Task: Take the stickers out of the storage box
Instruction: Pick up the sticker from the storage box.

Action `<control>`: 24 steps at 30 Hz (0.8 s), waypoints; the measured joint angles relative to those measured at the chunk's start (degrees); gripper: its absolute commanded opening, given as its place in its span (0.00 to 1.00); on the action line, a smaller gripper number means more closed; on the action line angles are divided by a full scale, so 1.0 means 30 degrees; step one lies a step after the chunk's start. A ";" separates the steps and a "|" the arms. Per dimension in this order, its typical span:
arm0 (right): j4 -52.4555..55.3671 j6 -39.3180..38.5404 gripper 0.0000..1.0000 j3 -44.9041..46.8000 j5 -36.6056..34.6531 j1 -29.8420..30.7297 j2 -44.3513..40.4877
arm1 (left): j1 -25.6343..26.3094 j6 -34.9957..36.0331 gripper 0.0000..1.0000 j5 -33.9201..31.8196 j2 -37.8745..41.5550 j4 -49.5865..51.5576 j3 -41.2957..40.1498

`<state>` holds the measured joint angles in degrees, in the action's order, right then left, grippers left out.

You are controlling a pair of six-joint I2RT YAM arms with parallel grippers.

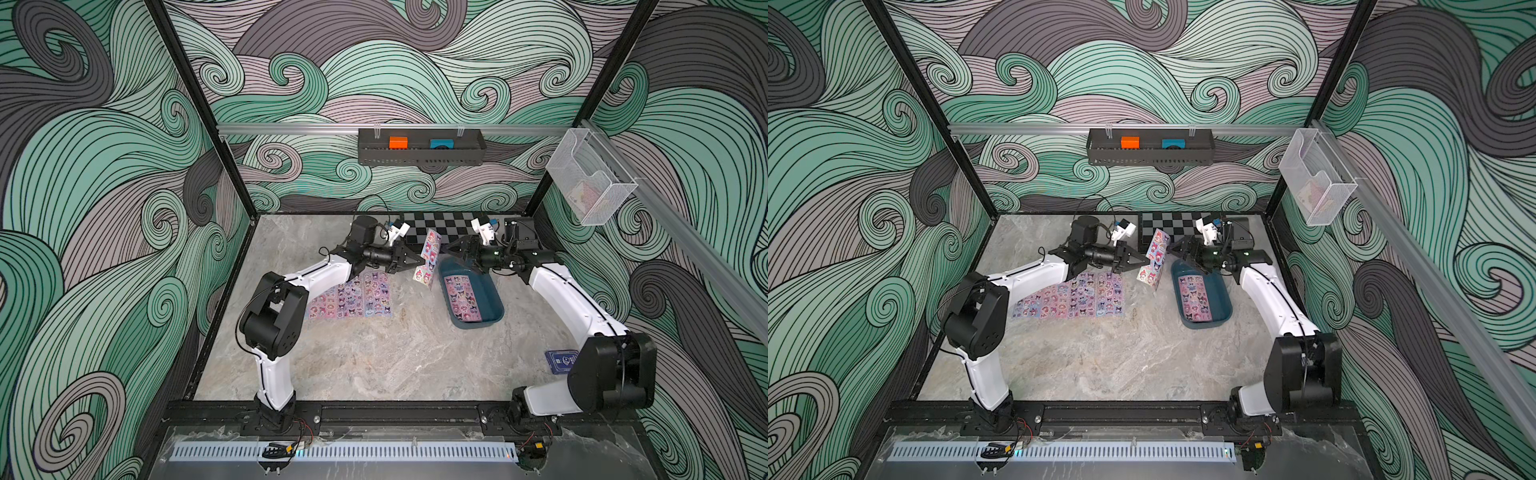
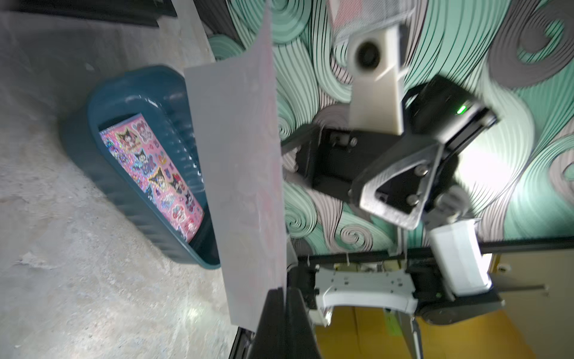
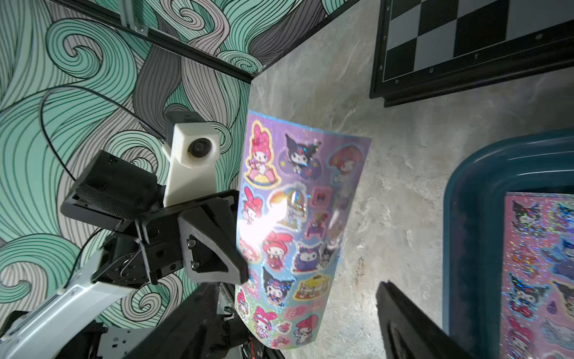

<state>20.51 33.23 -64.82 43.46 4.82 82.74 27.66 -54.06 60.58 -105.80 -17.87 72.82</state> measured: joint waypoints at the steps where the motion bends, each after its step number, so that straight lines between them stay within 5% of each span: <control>1: -0.0452 0.0393 0.88 0.0211 0.0095 0.0168 0.0007 | -0.0211 -0.0918 0.00 -0.0095 0.0277 -0.1035 -0.0554; 13: -0.8874 0.6339 0.92 0.1858 0.0867 0.4364 0.1268 | -0.0750 -0.7031 0.00 -0.1224 0.0984 -0.8276 -0.2324; 24: -1.2874 0.9078 0.88 0.2273 0.0991 0.4080 0.1625 | -0.0787 -0.5428 0.00 -0.1486 0.2098 -0.5901 -0.2528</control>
<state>-18.11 60.47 -58.00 46.44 17.06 87.61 25.30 -70.35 56.12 -99.50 -35.57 65.23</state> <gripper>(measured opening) 0.887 0.048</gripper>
